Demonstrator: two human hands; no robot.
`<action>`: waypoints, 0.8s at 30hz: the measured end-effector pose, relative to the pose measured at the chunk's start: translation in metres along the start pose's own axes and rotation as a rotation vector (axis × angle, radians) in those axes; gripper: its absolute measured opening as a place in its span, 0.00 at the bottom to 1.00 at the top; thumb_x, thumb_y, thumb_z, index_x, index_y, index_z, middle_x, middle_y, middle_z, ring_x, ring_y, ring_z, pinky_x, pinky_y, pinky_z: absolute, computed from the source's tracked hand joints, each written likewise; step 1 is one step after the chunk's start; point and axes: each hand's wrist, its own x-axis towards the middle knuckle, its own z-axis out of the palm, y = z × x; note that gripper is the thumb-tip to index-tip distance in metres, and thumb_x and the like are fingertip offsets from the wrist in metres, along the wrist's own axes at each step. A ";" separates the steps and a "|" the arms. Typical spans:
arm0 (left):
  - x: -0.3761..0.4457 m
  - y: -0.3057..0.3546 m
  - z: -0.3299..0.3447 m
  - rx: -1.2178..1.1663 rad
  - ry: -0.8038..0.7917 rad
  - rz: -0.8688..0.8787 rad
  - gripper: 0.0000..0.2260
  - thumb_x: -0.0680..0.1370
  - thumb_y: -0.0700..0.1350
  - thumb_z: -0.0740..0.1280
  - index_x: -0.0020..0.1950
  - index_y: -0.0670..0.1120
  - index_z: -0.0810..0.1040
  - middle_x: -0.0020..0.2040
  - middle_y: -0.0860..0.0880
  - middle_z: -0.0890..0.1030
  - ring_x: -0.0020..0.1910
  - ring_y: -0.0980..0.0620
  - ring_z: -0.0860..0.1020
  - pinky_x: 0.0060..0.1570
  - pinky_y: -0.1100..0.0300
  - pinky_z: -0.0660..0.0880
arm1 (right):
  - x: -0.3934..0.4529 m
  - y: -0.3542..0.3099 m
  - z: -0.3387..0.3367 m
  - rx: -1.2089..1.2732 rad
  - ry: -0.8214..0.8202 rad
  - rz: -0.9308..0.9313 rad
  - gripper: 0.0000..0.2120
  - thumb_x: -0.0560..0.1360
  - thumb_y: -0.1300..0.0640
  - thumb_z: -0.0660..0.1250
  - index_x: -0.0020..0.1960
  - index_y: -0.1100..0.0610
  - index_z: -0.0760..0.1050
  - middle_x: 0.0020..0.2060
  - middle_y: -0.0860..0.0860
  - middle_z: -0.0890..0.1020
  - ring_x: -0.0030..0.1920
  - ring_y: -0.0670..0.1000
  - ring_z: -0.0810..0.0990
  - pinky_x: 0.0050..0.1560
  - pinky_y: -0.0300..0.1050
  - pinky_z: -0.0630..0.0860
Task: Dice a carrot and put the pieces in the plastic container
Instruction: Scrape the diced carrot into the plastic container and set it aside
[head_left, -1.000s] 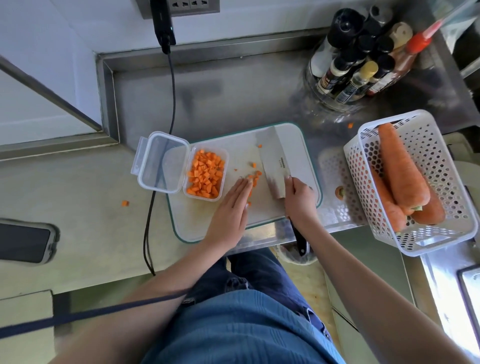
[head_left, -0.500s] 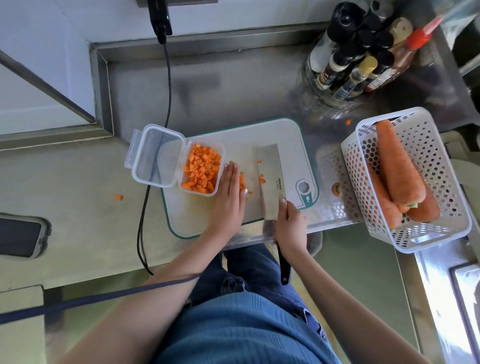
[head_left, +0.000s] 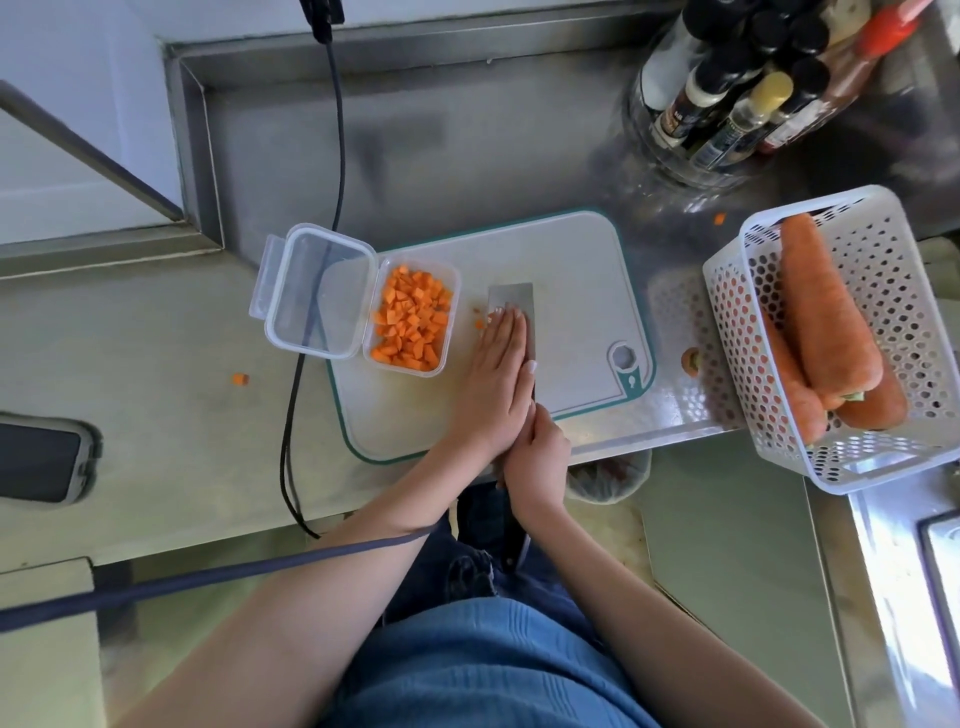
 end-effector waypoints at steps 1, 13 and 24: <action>0.001 0.001 -0.001 0.006 0.001 0.022 0.24 0.81 0.47 0.48 0.75 0.37 0.55 0.75 0.43 0.54 0.75 0.47 0.50 0.74 0.59 0.44 | 0.000 -0.001 -0.001 0.009 0.010 -0.008 0.17 0.83 0.54 0.52 0.39 0.56 0.71 0.31 0.51 0.78 0.31 0.48 0.73 0.28 0.35 0.65; 0.023 0.006 -0.072 0.192 0.125 0.146 0.26 0.81 0.49 0.49 0.73 0.33 0.57 0.74 0.36 0.57 0.75 0.43 0.51 0.74 0.53 0.45 | -0.006 -0.060 0.016 0.156 -0.073 -0.127 0.18 0.83 0.55 0.52 0.39 0.62 0.70 0.27 0.60 0.75 0.20 0.52 0.70 0.20 0.40 0.64; 0.001 -0.034 -0.098 0.415 0.095 -0.009 0.27 0.81 0.50 0.46 0.74 0.34 0.52 0.75 0.38 0.55 0.75 0.45 0.51 0.73 0.59 0.40 | -0.009 -0.071 0.023 0.139 -0.084 -0.082 0.19 0.83 0.50 0.51 0.35 0.54 0.65 0.27 0.53 0.73 0.21 0.52 0.69 0.20 0.40 0.67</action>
